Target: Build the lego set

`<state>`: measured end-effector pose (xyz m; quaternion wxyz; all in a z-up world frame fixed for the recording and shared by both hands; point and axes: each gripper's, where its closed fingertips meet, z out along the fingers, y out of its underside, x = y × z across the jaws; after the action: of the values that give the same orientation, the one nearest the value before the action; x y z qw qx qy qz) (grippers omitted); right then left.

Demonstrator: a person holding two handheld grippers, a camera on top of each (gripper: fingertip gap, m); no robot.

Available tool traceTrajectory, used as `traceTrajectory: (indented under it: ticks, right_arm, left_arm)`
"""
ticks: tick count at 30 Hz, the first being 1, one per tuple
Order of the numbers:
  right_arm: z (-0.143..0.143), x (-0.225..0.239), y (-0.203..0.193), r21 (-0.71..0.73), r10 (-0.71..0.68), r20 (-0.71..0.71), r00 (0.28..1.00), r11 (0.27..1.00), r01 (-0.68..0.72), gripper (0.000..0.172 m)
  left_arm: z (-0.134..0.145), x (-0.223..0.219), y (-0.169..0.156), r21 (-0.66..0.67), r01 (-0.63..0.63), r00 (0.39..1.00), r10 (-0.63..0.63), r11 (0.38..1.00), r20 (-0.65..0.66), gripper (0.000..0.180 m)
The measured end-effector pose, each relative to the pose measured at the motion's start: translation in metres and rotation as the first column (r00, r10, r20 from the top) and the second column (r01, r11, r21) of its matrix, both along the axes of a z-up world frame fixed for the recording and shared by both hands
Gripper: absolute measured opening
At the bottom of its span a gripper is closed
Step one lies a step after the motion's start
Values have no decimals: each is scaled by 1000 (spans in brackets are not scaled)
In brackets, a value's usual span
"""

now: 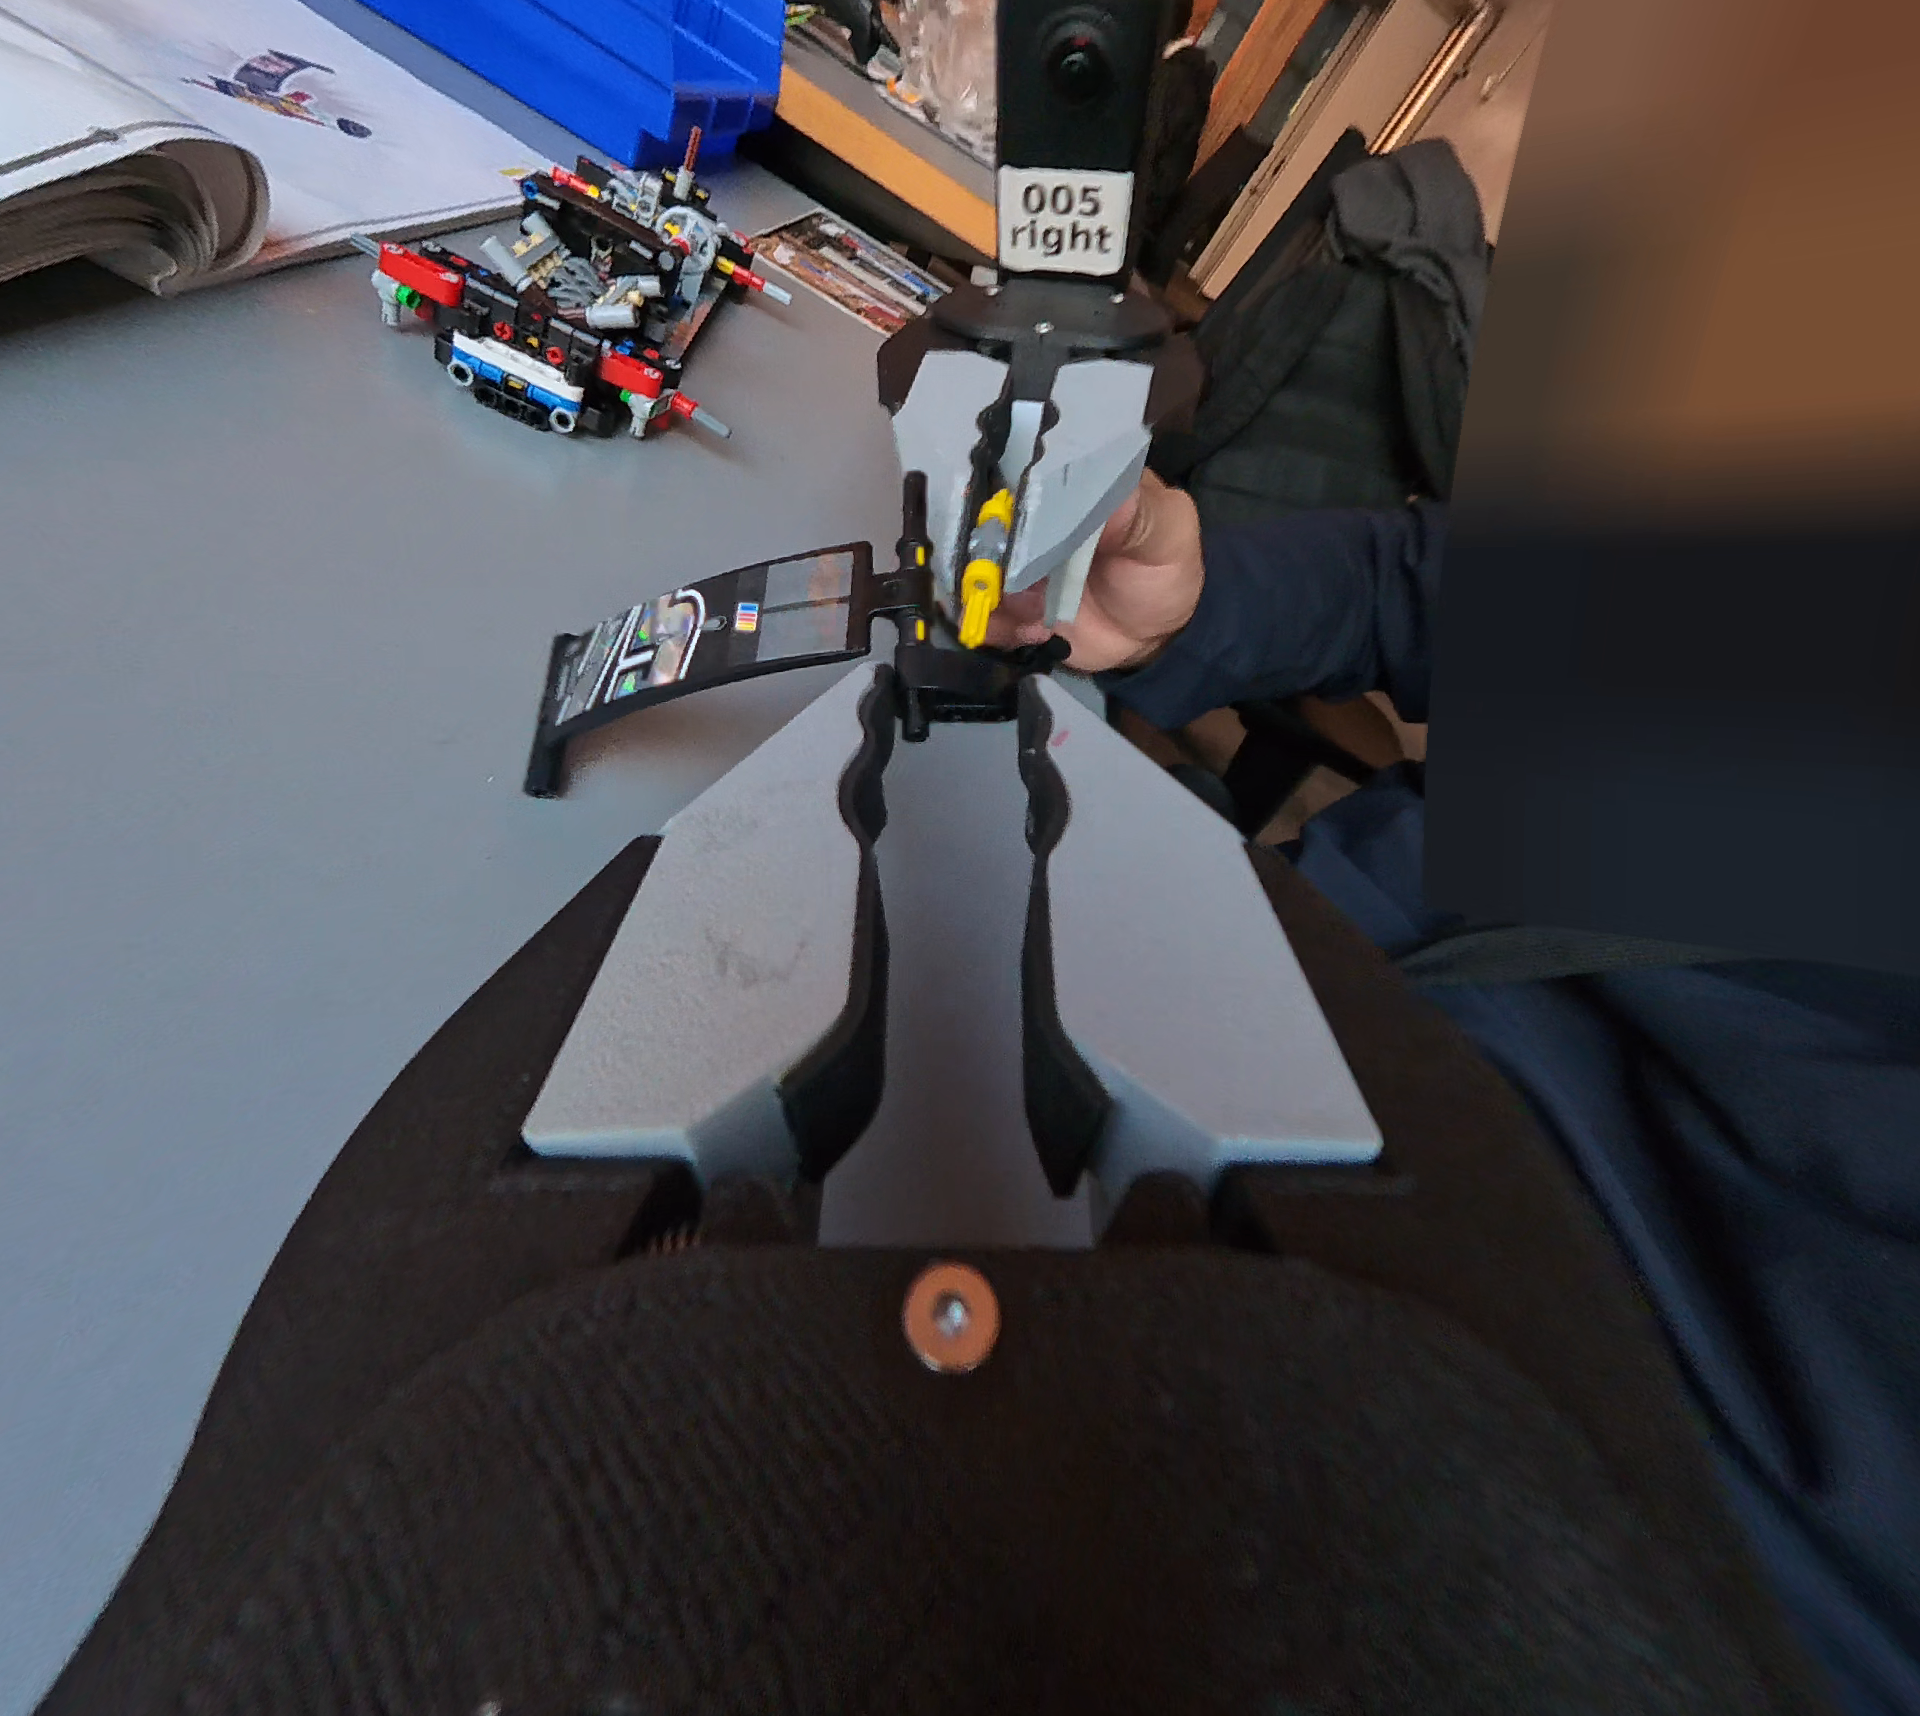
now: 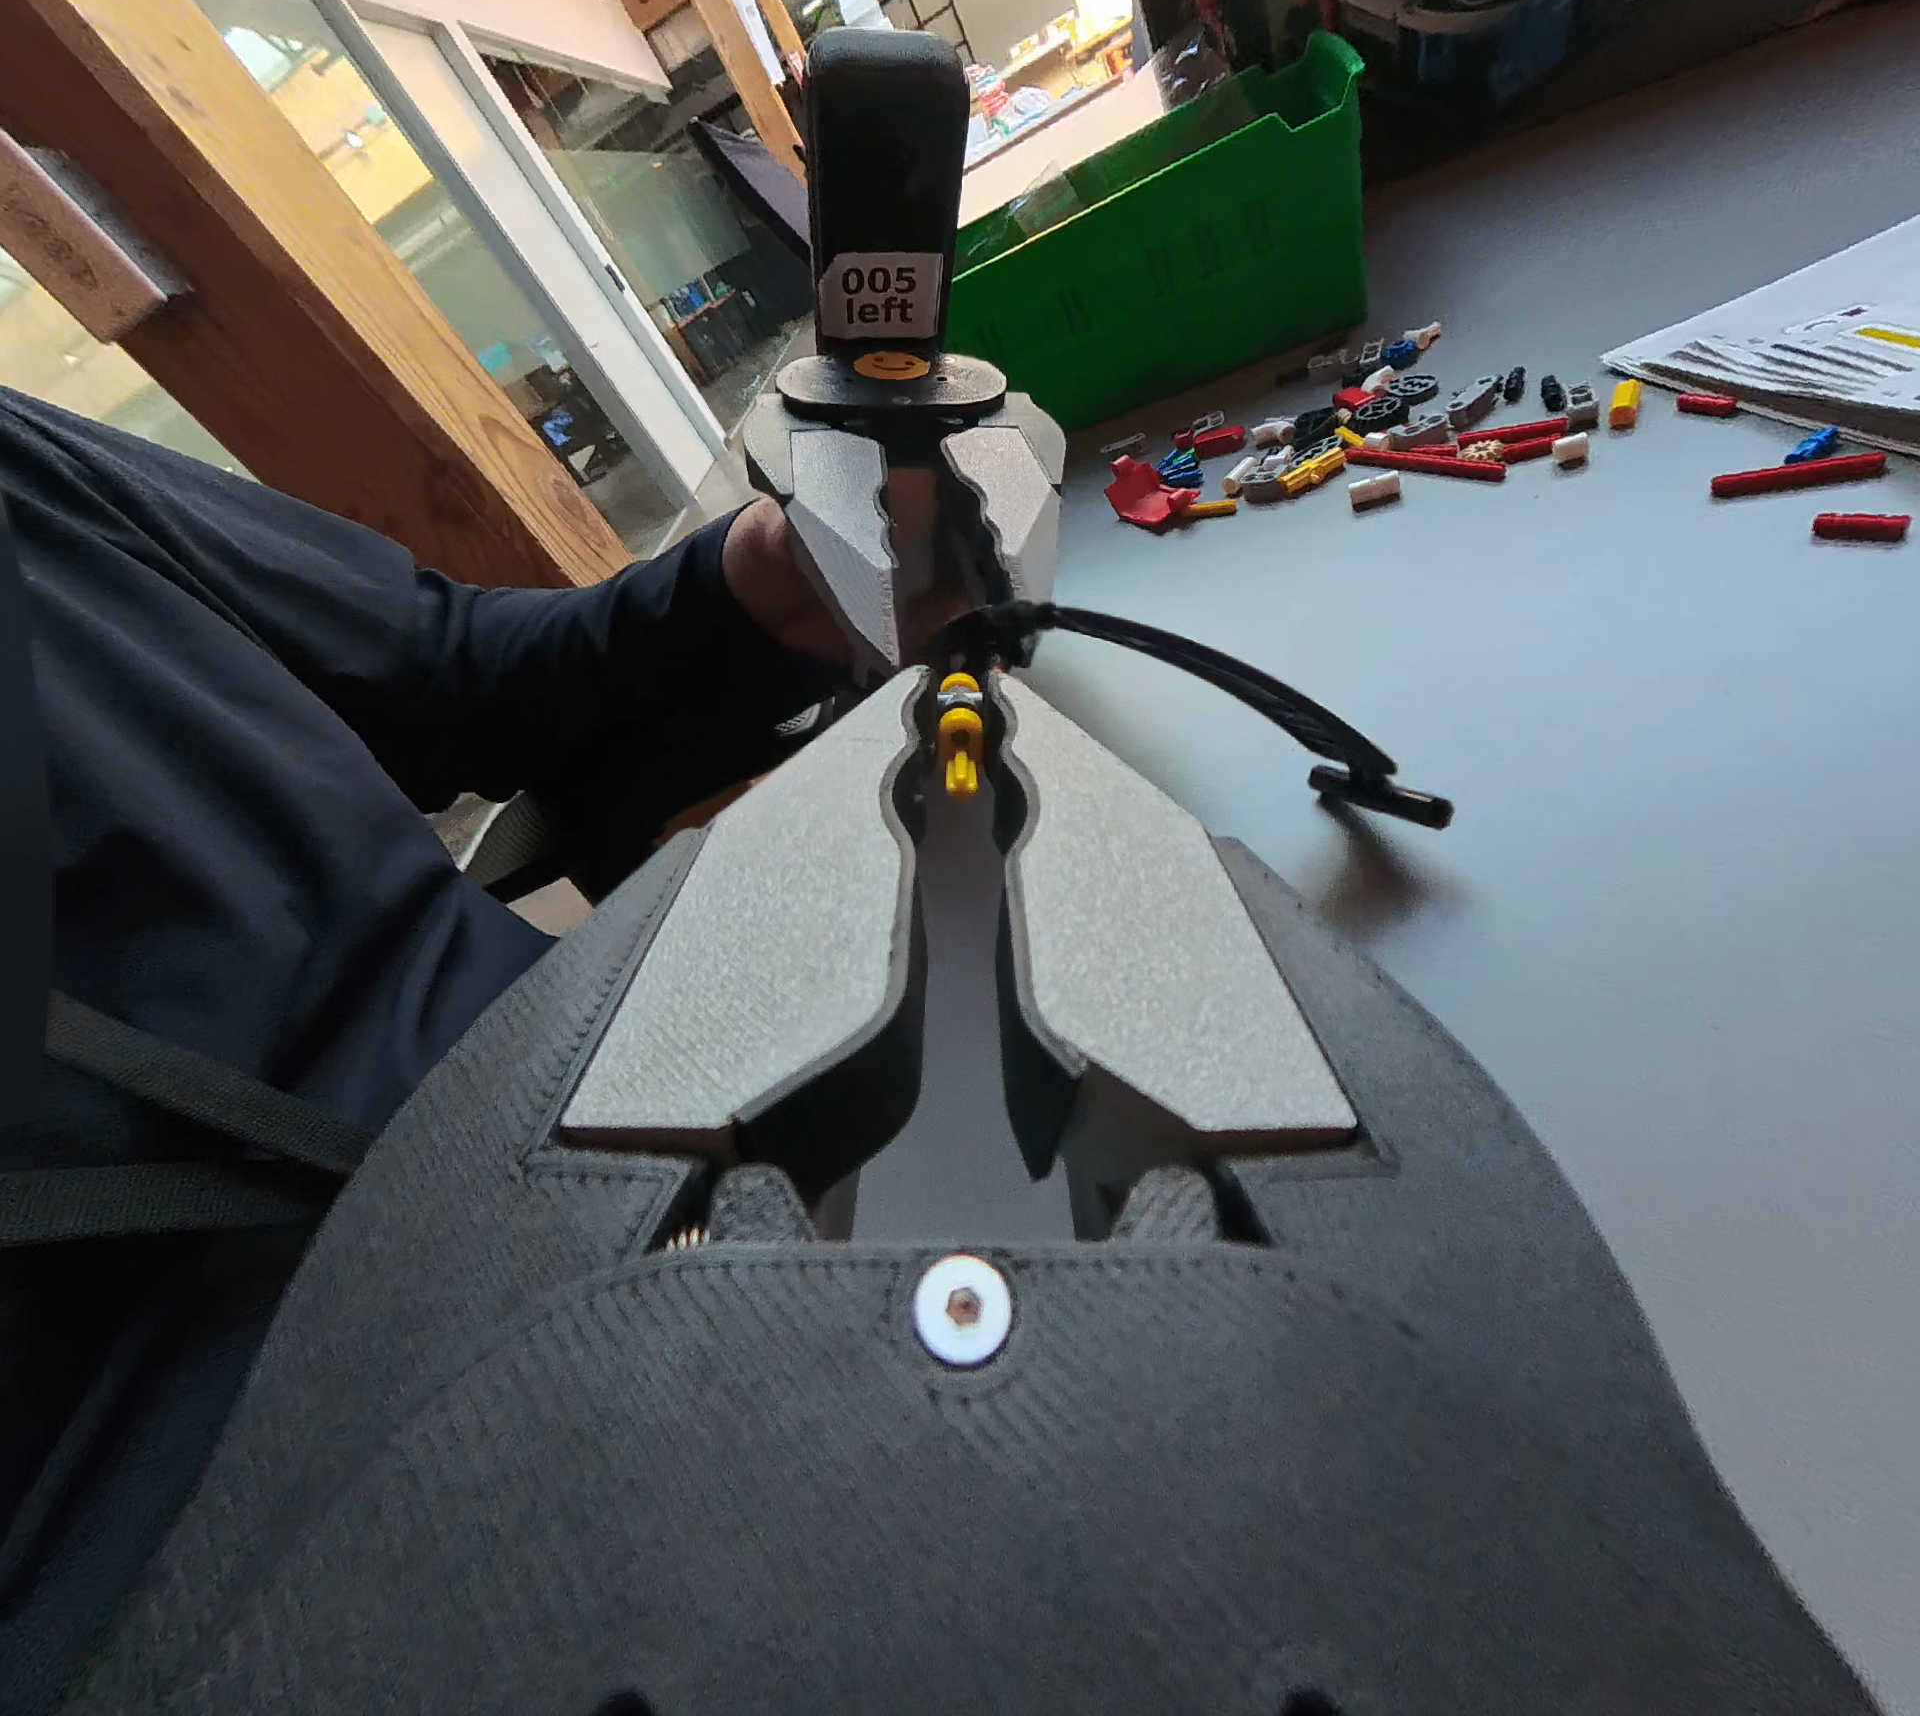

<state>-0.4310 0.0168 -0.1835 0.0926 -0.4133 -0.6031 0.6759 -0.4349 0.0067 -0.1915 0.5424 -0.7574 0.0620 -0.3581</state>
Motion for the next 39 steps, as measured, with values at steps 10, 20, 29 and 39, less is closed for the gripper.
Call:
traceTrajectory:
  ticks: [10,20,29,39]
  right_arm:
    - [6,-2,-2,-86,9,-3,1000,996,-10,4]
    - [2,-1,-4,-42,36,6,999,998,-36,5]
    - [-13,-3,-7,154,7,10,1000,988,-9,5]
    - [-34,-2,-13,284,78,90,993,953,-101,5]
  left_arm:
    - [11,14,3,52,28,995,-33,998,89,21]
    - [5,15,1,13,52,995,-53,999,88,21]
    - [-11,14,1,-99,54,997,-47,994,69,21]
    - [-35,16,-2,-240,81,996,-85,967,-9,20]
